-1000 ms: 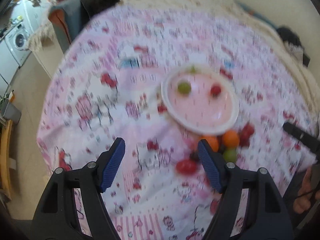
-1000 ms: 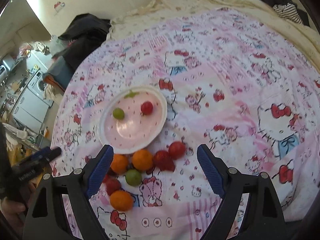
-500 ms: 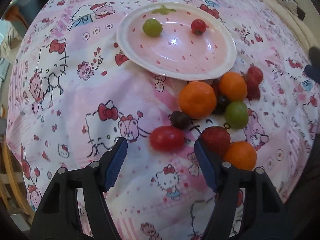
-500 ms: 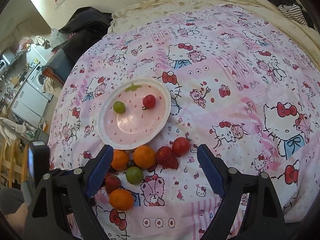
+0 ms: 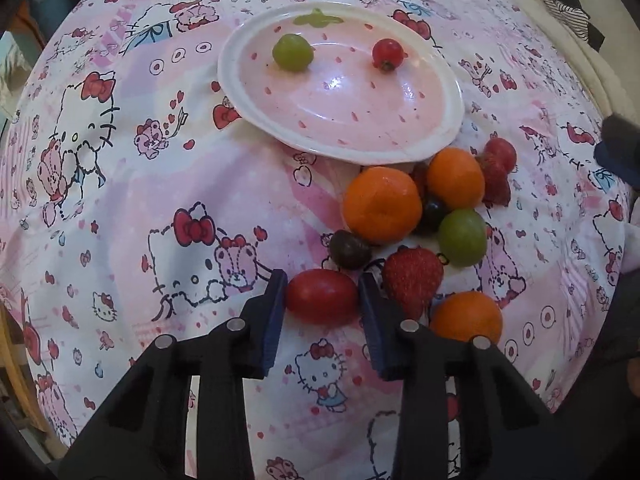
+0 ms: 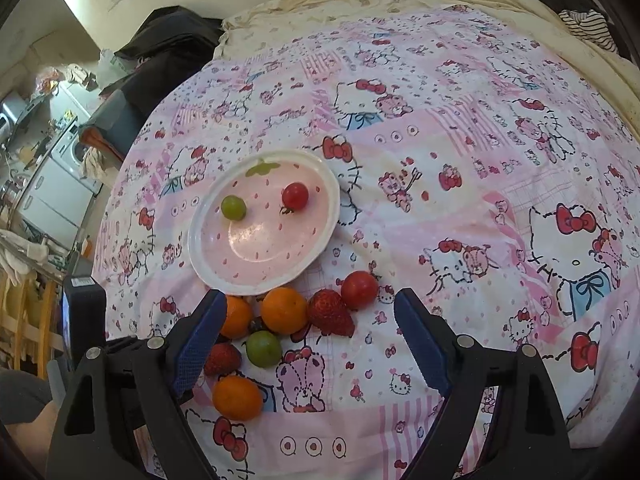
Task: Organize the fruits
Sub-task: 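Grasp the red tomato with the left gripper while the right gripper grasps a mandarin orange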
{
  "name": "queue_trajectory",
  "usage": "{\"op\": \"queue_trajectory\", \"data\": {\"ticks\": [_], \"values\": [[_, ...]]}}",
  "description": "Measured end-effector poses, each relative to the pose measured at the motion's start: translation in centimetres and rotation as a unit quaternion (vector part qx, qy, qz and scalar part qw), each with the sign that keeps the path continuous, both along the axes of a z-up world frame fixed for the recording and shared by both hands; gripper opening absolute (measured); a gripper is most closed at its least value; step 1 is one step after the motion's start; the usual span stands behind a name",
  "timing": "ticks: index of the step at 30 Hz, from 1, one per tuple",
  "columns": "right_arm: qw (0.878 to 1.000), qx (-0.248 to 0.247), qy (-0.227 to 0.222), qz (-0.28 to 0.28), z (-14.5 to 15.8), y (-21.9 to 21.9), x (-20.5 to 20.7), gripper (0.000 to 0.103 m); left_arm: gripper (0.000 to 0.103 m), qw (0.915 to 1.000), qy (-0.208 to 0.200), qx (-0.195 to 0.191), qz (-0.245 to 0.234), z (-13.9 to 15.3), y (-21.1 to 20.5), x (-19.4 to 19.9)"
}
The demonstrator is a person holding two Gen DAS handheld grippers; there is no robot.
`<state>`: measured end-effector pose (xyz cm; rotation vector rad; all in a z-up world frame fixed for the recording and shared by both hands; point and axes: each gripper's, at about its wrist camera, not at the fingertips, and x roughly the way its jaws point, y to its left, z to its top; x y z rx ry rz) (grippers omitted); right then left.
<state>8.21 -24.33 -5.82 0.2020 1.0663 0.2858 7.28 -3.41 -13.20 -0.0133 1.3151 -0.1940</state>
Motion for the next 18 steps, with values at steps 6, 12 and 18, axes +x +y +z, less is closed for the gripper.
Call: {"op": "queue_trajectory", "data": {"ticks": [6,12,18], "values": [[0.999,-0.005,0.014,0.031,-0.6,1.1,-0.6,0.088,0.032,0.9994,-0.019,-0.008,0.028,2.1,2.0,-0.8],[0.991,-0.013,0.074,0.112,-2.7,4.0,-1.5,0.087,0.032,0.9964,-0.050,-0.011,0.067,4.9,4.5,-1.2],[0.977,-0.028,0.119,0.177,-5.4,7.1,-2.8,0.079,0.032,0.9954,-0.055,0.001,0.079,5.3,5.0,-1.0]]}}
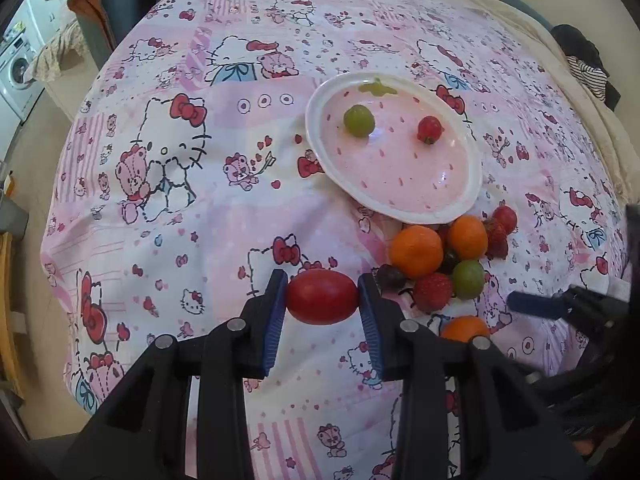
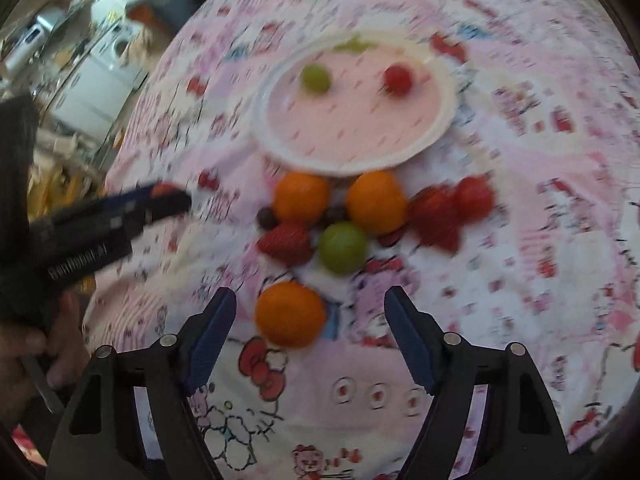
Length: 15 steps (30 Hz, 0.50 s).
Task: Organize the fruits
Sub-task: 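Grasp the red tomato with the left gripper while the right gripper grasps a mandarin orange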
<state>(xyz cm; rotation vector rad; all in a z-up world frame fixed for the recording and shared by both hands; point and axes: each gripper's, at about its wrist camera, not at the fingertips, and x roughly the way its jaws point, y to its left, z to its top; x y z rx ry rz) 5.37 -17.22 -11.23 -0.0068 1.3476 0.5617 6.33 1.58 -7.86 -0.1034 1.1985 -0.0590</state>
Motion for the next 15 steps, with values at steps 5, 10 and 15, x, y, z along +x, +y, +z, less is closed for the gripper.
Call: {"op": "queue_trajectory", "data": {"ticks": [5,10,15], "values": [[0.999,-0.019,0.004,0.034,-1.2,1.6,-0.3,0.067,0.032,1.0000,0.001,-0.001,0.004,0.0,0.0,0.1],[0.999,-0.018,0.006,0.046,-1.3,1.9,-0.5,0.045,0.032,1.0000,-0.003,0.004,0.001,-0.1,-0.1,0.0],[1.000,0.013,0.003,0.023,-0.3,0.6,-0.2,0.044,0.032,0.9999,-0.006,0.013,0.007,-0.1,0.2,-0.1]]}}
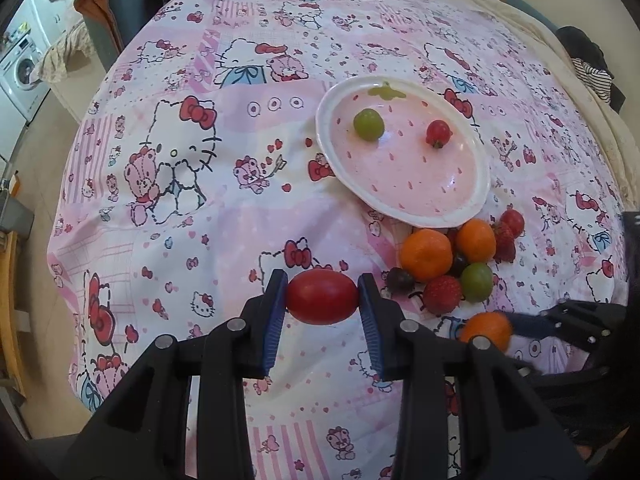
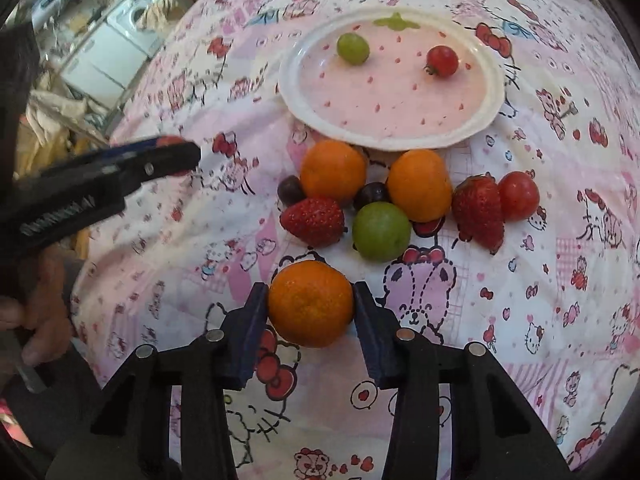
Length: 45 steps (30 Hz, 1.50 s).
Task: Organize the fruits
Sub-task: 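Carry the red tomato onto the plate while the right gripper sets the orange beside it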
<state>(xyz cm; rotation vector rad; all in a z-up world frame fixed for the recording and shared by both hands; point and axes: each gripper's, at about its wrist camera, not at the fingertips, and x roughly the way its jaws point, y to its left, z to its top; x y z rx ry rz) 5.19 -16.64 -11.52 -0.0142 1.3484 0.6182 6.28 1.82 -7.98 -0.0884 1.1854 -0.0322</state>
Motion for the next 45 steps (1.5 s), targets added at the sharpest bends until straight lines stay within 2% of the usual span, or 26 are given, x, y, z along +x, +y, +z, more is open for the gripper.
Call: {"op": "queue_trajectory", "data": {"ticks": [5,11,15,19,22,28,31,45], "values": [[0.999,0.019,-0.018,-0.033,1.2,-1.4,0.4,0.044,0.032,0.9999,-0.006,0.009,0.002,-0.1,0.1,-0.1],[0.997,0.025,-0.041,-0.064,2.4,-2.2,1.0,0.044,0.032,0.9981,-0.045,0.038,0.014,0.9,0.6,-0.5],[0.994,0.030,-0.047,-0.093,3.0,-3.5,1.6,0.044,0.032,0.9970,-0.063,0.033,0.033,1.6,1.6,-0.6],[0.988,0.043,-0.071,-0.133,4.5,-5.3,2.2,0.044,0.032,0.9947,-0.084,0.035,0.047,2.5,2.3,-0.6],[0.983,0.026,-0.100,-0.155,5.5,-6.2,2.6,0.044,0.032,0.9924,-0.101,0.051,0.048,3.0,2.1,-0.6],[0.975,0.032,-0.107,-0.192,6.3,-7.8,3.4,0.044,0.032,0.9888,-0.124,0.073,0.041,3.6,1.4,-0.3],[0.973,0.017,-0.120,-0.198,6.8,-8.1,3.8,0.044,0.032,0.9876,-0.128,0.084,0.036,3.8,1.0,-0.2],[0.960,0.083,-0.183,-0.195,10.4,-8.3,7.9,0.045,0.032,0.9826,-0.175,0.059,0.025,8.8,0.8,3.9]]}}
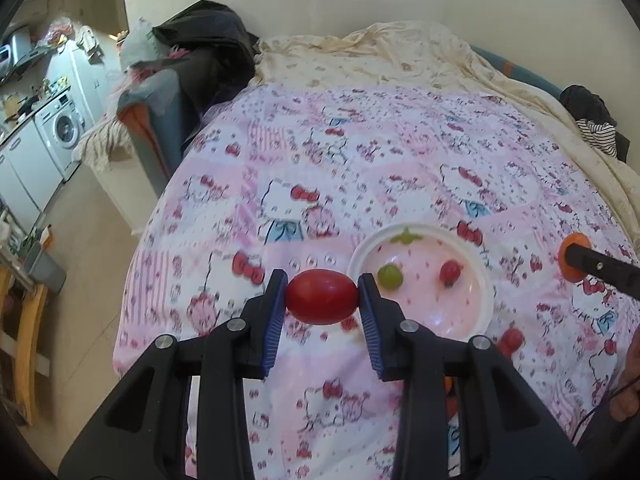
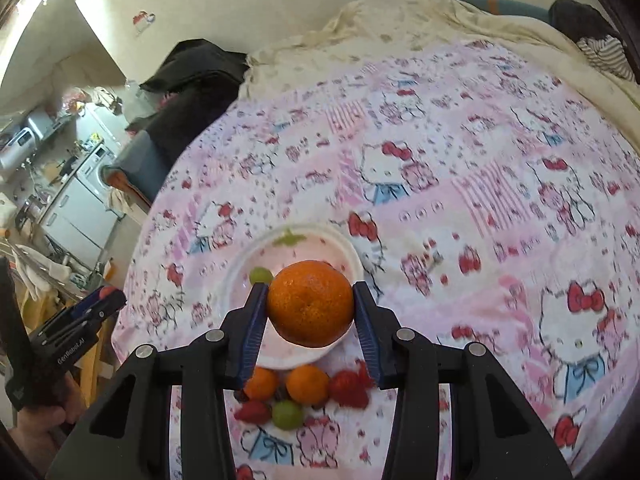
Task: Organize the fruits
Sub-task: 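Carry the red tomato onto the plate while the right gripper sets the orange beside it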
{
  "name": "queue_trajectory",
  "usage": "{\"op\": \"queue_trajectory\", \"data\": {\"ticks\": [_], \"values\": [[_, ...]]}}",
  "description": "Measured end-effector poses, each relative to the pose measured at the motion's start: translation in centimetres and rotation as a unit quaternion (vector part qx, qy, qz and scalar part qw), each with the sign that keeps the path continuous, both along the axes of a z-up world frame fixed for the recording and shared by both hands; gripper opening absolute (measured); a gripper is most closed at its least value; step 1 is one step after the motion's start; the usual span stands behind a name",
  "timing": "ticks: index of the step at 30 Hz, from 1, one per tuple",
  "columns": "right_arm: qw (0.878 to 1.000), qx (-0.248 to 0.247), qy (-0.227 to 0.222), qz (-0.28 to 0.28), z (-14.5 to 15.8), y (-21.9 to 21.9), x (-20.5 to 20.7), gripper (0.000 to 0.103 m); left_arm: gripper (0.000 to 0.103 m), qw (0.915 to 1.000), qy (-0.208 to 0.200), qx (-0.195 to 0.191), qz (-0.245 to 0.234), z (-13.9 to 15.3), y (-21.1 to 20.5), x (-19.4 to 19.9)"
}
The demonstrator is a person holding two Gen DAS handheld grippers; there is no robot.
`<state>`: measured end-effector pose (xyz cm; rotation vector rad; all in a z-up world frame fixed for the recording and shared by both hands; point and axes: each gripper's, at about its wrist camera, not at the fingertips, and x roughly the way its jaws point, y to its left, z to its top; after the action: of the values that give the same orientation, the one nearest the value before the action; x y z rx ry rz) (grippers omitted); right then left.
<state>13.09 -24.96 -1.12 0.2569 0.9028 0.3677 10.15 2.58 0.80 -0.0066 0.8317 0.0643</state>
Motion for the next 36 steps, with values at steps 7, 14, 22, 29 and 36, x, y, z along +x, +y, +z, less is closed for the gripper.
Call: {"op": "queue_trajectory", "data": {"ticks": [7,14,22,29,36], "values": [[1.000,0.010,0.017,0.005,-1.2,0.6,3.1,0.045,0.032,0.9979,0.002,0.046,-0.047,-0.9,-2.2,3.4],[0.998,0.015,0.055,0.007,-3.6,1.4,5.5,0.045,0.032,0.9963,0.034,0.033,-0.072,-4.2,-3.8,5.5],[0.994,-0.011,0.103,0.027,-7.1,3.0,8.1,0.045,0.032,0.9914,0.093,0.000,-0.092,-8.9,-5.1,6.7],[0.985,-0.045,0.151,0.066,-10.3,5.3,8.1,0.046,0.032,0.9877,0.115,0.010,-0.106,-11.4,-6.7,7.4],[0.980,-0.043,0.185,0.064,-11.8,5.0,8.1,0.046,0.033,0.9861,0.136,0.007,-0.094,-12.8,-6.4,8.0]]}}
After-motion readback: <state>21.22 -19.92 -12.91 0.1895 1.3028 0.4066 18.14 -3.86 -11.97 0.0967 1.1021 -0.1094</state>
